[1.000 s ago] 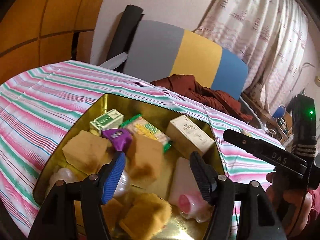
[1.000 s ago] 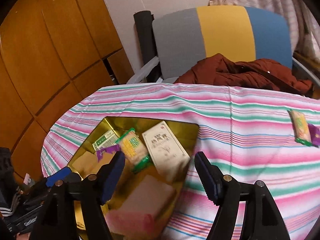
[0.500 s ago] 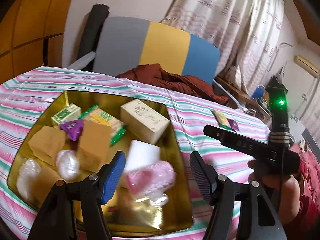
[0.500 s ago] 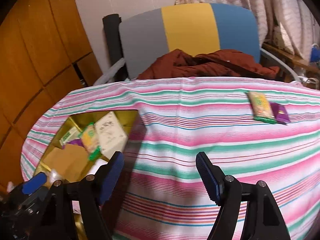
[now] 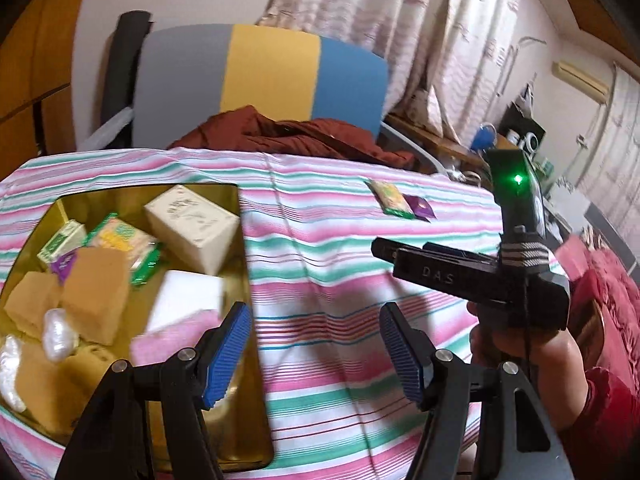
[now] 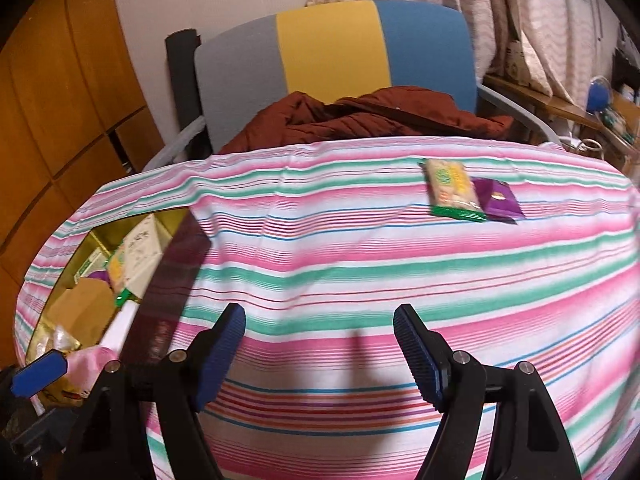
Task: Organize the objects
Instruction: 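Move both tools back toward the remaining snack packs on the cloth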
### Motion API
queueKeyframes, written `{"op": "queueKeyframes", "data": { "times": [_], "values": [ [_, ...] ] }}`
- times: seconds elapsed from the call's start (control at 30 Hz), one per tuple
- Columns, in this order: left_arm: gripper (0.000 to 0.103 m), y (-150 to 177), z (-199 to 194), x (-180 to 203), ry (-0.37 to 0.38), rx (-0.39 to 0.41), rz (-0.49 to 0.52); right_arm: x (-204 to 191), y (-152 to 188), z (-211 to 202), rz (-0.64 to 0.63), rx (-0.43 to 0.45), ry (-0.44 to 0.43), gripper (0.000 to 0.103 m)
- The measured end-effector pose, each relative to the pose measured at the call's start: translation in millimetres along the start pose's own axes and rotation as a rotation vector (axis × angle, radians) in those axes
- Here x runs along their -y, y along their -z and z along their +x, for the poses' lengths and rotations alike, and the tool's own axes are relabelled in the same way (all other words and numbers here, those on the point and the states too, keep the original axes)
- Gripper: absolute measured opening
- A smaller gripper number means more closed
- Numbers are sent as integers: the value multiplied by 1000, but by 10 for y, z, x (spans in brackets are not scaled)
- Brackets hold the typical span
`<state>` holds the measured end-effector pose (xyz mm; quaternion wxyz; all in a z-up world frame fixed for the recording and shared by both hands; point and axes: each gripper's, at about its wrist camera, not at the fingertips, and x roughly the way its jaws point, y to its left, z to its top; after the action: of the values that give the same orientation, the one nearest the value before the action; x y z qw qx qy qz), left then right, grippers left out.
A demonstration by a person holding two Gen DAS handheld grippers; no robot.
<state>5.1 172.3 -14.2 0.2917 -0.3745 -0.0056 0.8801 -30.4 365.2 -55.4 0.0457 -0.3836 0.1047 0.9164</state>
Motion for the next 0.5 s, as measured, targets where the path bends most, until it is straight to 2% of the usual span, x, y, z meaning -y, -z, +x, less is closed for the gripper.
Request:
{"op": "queueKeyframes", "data": {
  "times": [0.3,0.5],
  "values": [
    [68,16,420,363,50,-113,45,615,66,28,82,-12,82,78],
    [68,11,660,529,67,-155,70,1014,47,48,108,-18,146,79]
  ]
}}
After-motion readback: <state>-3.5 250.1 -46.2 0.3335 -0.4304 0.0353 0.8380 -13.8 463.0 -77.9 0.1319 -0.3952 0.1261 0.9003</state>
